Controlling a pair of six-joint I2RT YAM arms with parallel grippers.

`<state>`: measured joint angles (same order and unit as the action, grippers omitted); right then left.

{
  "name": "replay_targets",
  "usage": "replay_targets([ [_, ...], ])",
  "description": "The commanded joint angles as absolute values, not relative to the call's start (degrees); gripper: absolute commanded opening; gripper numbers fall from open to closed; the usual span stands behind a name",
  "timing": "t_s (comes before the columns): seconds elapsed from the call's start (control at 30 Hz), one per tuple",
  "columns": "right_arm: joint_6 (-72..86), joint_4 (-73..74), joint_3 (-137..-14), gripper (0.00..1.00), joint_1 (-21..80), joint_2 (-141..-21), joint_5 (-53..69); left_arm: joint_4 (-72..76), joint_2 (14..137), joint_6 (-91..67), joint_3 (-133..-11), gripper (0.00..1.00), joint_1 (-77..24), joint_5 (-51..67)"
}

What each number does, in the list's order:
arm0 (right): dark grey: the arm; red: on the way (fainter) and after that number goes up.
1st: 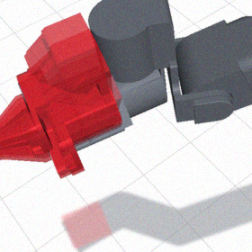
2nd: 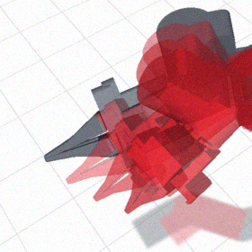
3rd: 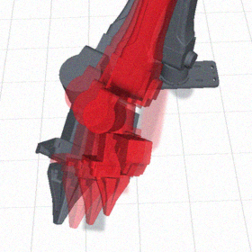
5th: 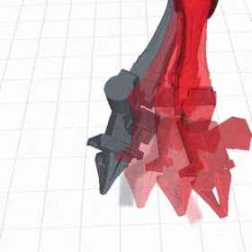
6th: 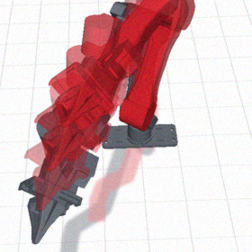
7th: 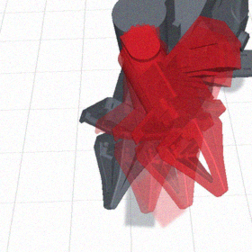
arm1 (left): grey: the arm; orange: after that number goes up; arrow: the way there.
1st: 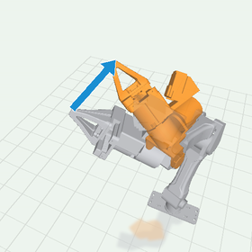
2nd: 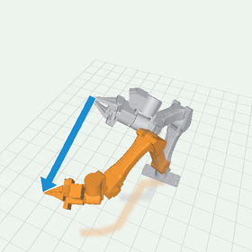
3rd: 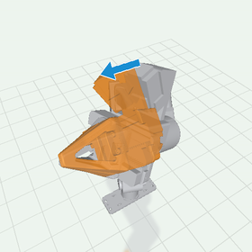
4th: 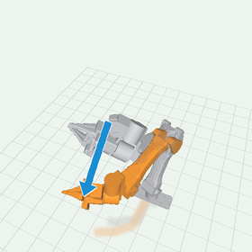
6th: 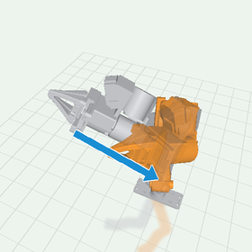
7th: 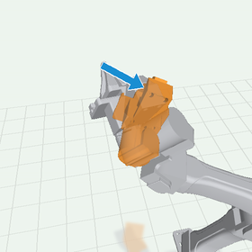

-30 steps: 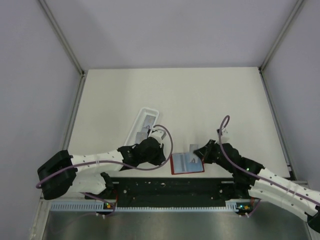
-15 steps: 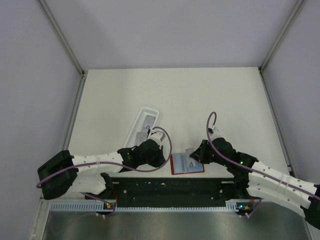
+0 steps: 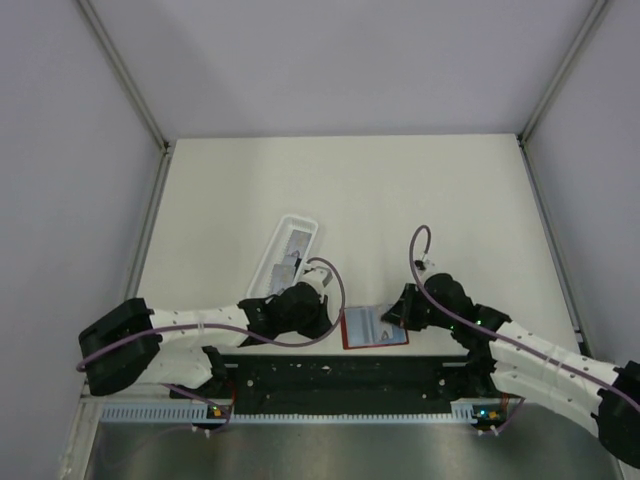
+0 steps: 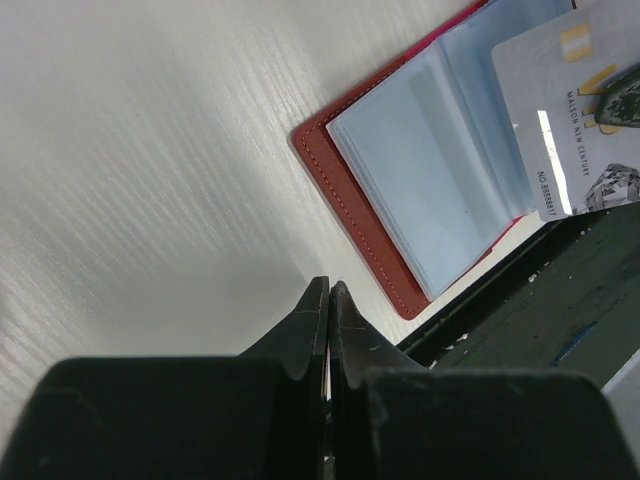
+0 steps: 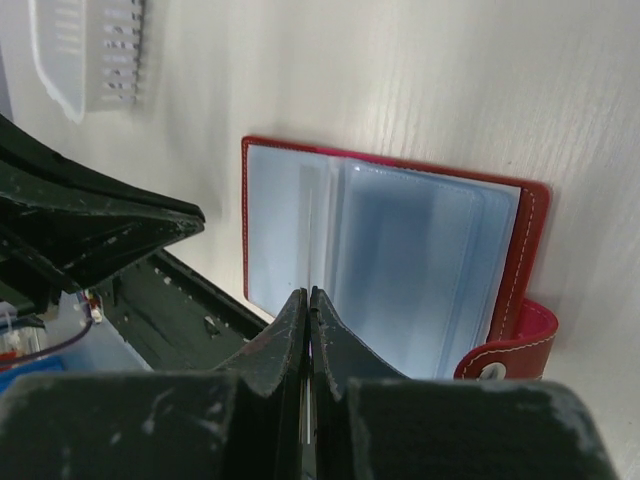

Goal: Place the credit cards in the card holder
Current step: Insert the credit card into the card holder.

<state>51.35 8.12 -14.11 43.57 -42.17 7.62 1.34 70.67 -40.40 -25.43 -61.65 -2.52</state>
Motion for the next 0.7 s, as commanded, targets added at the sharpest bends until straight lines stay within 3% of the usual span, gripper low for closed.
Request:
replay_targets([
  [0.0, 47.99, 5.28, -17.84, 0.0, 42.63, -45.08, 13.18, 4.57, 71.02, -40.87, -25.22, 0.0, -62.05, -2.29],
  [0.67, 49.04, -3.43, -14.15, 0.0, 39.64, -52.73, 15.38, 5.36, 73.65, -40.69, -26.45, 0.0, -63.02, -1.49],
])
